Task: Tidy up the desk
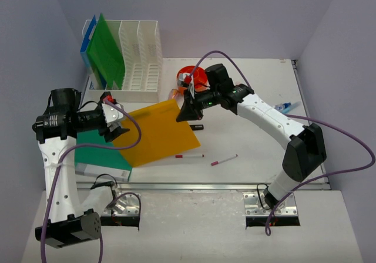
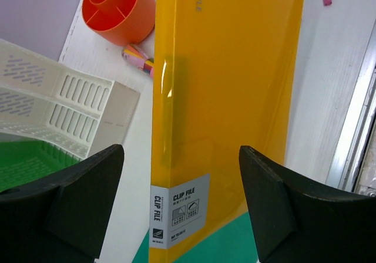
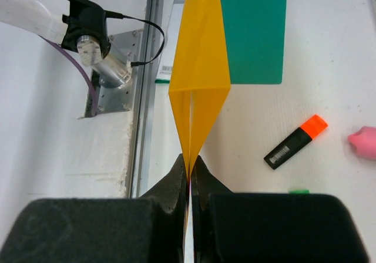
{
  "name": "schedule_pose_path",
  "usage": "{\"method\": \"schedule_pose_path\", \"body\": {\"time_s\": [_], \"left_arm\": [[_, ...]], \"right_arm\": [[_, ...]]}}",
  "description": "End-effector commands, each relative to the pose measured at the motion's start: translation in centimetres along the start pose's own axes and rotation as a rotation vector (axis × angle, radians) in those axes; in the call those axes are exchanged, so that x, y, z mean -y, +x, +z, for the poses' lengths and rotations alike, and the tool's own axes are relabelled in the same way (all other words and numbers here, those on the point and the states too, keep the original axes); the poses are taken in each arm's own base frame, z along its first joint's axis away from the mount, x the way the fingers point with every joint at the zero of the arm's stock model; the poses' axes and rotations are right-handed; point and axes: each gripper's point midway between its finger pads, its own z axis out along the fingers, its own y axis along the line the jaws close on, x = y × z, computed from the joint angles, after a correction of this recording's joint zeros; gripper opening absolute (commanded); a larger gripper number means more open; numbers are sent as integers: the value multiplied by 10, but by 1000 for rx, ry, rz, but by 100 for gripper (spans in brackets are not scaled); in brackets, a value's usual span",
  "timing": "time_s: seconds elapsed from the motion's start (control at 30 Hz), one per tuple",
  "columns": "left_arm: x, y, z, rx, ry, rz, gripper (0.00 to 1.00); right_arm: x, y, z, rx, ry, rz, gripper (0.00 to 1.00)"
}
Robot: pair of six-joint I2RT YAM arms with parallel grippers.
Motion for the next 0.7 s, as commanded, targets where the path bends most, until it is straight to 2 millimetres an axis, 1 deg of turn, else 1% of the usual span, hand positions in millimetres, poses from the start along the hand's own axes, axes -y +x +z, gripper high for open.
{"method": "schedule_pose_path", "body": {"time_s": [0.0, 0.1, 0.17, 0.37, 0.5, 0.6, 0.67], "left_arm": [[7, 1, -2, -59, 0, 39, 78], [21, 4, 3, -89, 45, 45, 79], [30, 9, 7, -112, 72, 28, 80], [35, 12, 12, -119, 100, -23, 79], [43, 20, 19, -136, 143, -48, 75], [51, 23, 25, -142, 182, -54, 64], [54, 25, 26, -150, 195, -63, 60]], "right_arm": [[-22, -47, -12, 51, -18, -239, 0], [-35, -50, -10, 34, -35, -291, 0], [-46, -46, -4, 0, -50, -356, 0], [-56, -43, -5, -22, -47, -405, 0], [-62, -46, -6, -39, -46, -442, 0], [-66, -48, -4, -55, -45, -487, 0], [-65, -49, -4, -60, -37, -497, 0]]}}
